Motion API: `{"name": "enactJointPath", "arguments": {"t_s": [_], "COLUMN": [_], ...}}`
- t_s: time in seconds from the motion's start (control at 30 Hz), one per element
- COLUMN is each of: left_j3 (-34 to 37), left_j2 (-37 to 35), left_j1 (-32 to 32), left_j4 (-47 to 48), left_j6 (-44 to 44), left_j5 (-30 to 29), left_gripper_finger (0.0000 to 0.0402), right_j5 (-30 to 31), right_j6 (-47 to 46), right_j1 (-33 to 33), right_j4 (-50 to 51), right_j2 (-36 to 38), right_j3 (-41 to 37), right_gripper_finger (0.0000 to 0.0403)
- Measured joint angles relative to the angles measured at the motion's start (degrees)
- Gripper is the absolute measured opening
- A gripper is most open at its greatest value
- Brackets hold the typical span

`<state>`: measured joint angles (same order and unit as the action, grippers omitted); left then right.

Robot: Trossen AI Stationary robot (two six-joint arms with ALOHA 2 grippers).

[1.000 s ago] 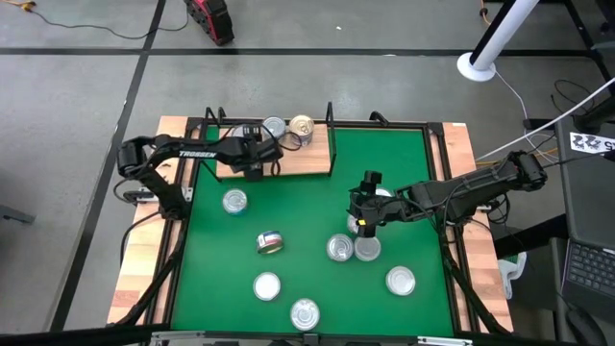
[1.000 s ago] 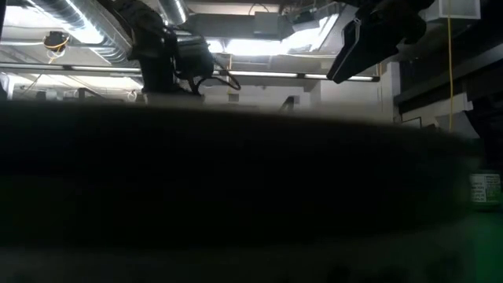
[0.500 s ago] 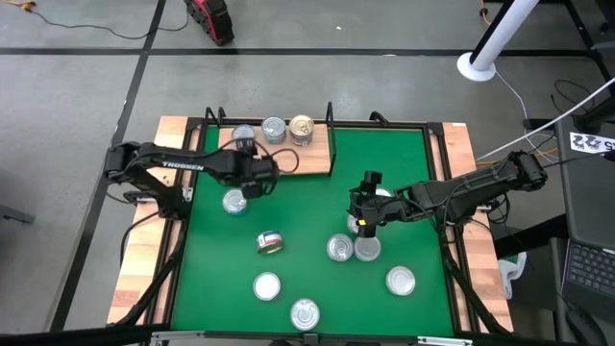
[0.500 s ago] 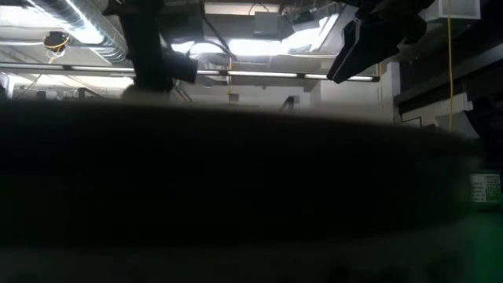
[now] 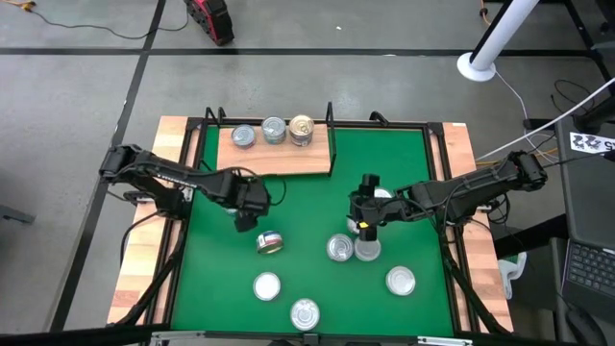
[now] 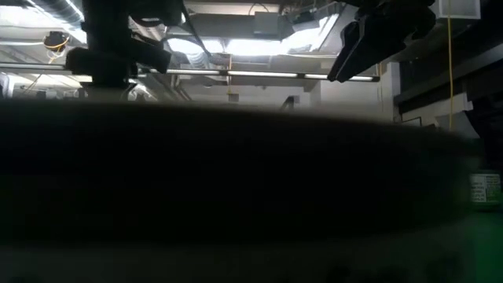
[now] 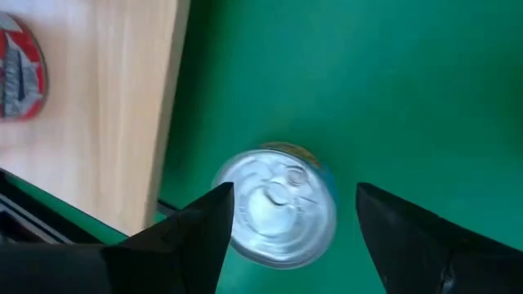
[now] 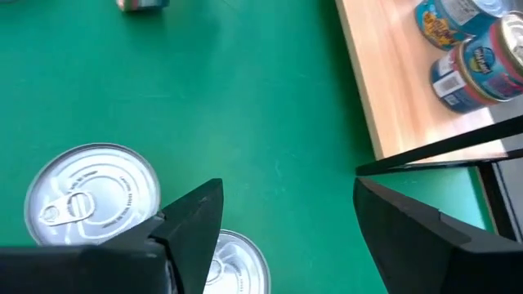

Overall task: Stack canned seafood by type on shelf
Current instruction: Stack the yellow blue tuna can on top of the other yellow blue tuna cans on the shelf

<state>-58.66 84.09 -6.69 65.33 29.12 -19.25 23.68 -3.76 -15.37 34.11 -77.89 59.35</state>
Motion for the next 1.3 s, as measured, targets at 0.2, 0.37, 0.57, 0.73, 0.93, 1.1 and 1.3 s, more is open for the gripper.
{"name": "enactJointPath", "arguments": {"t_s": [0.2,0.37,0.57,0.73,0.93,1.1,1.3], "left_j3": [1.9,6.3,11.4,14.3,17.3,18.5,18.7], "left_j2": [0.0,0.0,0.1,0.1,-0.1,-0.1,0.0], "left_j1": [-3.6,-6.4,-8.5,-8.7,-8.7,-8.7,-8.7], "left_j4": [-0.3,-0.5,-5.2,-9.1,-12.3,-13.4,-13.9], "left_j6": [10.4,16.8,17.4,17.1,17.0,14.4,10.3], "left_j5": [0.1,0.1,-0.1,-1.3,-2.6,-5.4,-6.7], "left_gripper_finger": [0.0251,0.0250,0.0225,0.0201,0.0184,0.0167,0.0126], "right_j5": [-3.5,-3.8,-3.8,-3.8,-3.7,-3.3,-3.2], "right_j6": [-0.5,-0.5,-0.5,-0.3,-0.2,0.1,1.3], "right_j1": [0.0,0.0,0.0,0.0,0.0,0.0,0.0], "right_j4": [-0.2,-0.7,-1.9,-4.6,-4.7,-7.3,-9.6], "right_j2": [-0.1,-0.8,-1.8,-2.9,-4.3,-5.6,-6.4], "right_j3": [0.0,0.0,0.0,0.0,0.0,0.0,0.0], "right_gripper_finger": [0.0273,0.0273,0.0273,0.0273,0.0273,0.0273,0.0273]}}
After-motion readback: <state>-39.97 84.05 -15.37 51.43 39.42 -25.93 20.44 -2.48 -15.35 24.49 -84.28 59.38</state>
